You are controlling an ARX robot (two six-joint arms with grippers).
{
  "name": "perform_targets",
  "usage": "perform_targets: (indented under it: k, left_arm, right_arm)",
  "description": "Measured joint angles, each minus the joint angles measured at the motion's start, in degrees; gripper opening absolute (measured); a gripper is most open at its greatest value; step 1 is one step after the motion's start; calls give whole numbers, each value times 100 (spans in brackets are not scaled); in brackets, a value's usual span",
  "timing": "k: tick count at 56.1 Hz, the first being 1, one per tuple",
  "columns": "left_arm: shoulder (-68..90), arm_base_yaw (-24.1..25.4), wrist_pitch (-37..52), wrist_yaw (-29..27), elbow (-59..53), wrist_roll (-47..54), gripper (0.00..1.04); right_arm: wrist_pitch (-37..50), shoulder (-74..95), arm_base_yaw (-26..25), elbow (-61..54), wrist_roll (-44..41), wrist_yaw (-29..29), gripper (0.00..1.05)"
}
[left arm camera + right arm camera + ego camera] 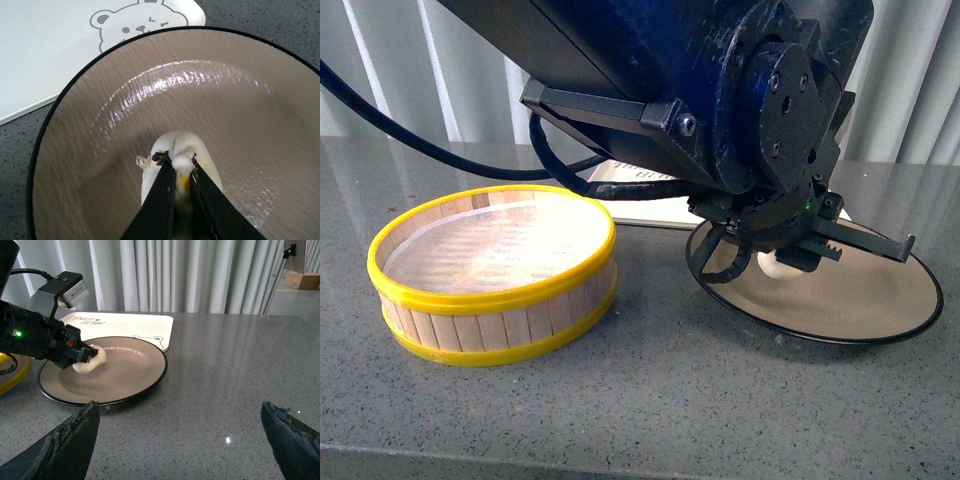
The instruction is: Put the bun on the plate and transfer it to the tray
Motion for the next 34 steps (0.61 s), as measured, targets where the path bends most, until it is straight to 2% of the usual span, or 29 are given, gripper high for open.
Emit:
perform_targets:
  k: [8,10,25,34]
  left_arm:
    - [7,-31,-20,17,0,-42,5]
    - [9,-37,-22,20,2,-63,8]
    - [61,-46,-81,72,-2,-212,62]
    - [61,-42,-98,127,-2,-289,83]
  right_arm:
    - [0,0,0,0,2,0,96]
    - [0,0,0,0,2,0,96]
    - [0,0,0,0,0,0,96]
    - [0,0,0,0,0,0,96]
